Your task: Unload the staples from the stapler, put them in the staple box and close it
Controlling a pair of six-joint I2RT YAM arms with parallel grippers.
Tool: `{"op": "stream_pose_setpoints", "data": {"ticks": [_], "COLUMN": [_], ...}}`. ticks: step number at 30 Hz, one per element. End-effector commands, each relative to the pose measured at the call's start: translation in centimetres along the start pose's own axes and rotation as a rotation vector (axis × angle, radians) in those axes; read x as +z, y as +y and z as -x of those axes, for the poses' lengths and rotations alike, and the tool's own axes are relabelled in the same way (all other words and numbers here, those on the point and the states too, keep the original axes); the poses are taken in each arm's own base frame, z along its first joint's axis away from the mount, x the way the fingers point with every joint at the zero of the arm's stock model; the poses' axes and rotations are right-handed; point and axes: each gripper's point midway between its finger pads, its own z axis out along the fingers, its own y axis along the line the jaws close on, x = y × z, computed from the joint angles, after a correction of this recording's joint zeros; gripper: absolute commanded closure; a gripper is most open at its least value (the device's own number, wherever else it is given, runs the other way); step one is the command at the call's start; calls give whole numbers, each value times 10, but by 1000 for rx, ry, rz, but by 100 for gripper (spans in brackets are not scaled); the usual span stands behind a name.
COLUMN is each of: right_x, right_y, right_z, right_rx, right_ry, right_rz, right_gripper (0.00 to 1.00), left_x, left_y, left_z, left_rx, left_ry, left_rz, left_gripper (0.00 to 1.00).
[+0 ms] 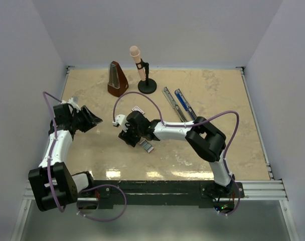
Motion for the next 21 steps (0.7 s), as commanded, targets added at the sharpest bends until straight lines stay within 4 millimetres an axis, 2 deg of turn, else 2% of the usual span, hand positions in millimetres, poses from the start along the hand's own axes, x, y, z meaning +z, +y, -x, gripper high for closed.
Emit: {"op": "stream_pose_setpoints", "data": {"ticks": [1,12,21], "right_x": [3,0,-4], "right_y": [2,3,5], "right_z": [-3,-17,-14], "right_rx": [-8,-4,-10], "right_ry": [-6,25,13], "right_rz": [36,37,48], "right_gripper": [42,50,70], "left_x": [-3,-4,-4], "left_y": [-4,-4,-5], "left_z": [6,7,7], "left_rx": [5,4,8], "left_ry": [-33,-36,-40], "left_rz": [-23,-20,-21], "left_gripper": [50,50,50]}}
